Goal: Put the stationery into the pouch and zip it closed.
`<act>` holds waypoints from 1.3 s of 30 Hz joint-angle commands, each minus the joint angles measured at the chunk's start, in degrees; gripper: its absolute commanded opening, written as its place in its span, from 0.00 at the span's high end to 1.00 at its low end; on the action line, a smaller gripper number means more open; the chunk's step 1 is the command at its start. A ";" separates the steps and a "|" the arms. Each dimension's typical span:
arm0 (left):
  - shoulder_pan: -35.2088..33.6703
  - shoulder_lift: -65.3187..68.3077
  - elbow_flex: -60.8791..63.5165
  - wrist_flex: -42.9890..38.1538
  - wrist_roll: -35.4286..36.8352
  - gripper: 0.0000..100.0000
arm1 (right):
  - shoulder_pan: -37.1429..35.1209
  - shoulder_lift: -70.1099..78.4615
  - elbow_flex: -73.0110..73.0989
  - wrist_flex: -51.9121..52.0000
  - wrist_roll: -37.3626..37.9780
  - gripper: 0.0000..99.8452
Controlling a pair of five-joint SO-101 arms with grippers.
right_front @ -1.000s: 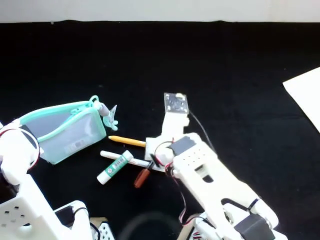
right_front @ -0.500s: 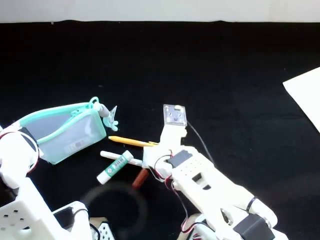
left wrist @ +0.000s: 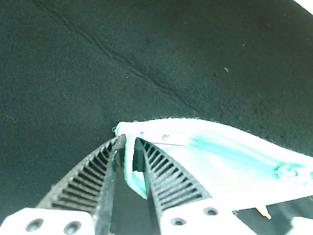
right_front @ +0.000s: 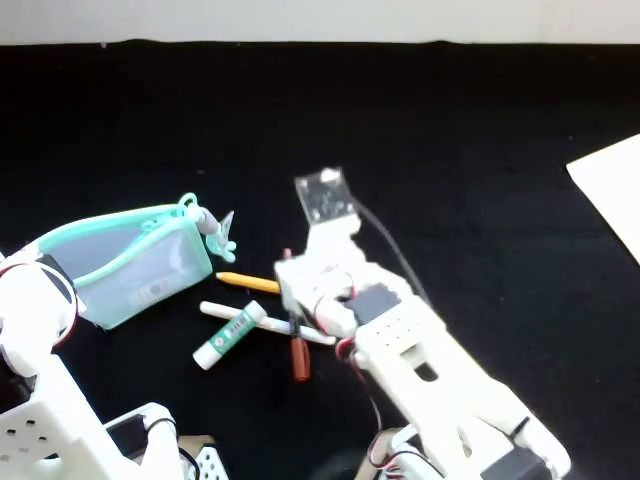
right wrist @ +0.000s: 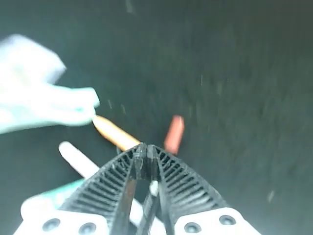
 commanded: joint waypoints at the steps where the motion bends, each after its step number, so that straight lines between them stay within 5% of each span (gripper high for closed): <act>1: -0.84 0.31 2.15 -0.09 0.62 0.99 | 1.19 -3.56 -7.34 3.21 3.78 0.99; 7: -0.84 0.31 2.51 0.26 0.62 0.99 | 0.84 -3.56 -4.18 10.68 -3.16 0.96; 13: -0.48 0.31 2.51 0.09 0.62 0.99 | -0.22 -3.56 1.19 10.59 -14.95 0.68; 20: -0.48 0.31 2.51 0.18 0.62 0.99 | -8.57 -3.47 5.58 8.13 -15.82 0.71; 32: -0.75 0.31 2.51 0.35 0.62 0.99 | -8.84 -2.95 15.96 -5.76 -19.52 0.72; 39: -0.75 0.31 2.51 0.26 0.62 0.99 | -8.75 12.62 15.43 -12.88 -19.52 0.72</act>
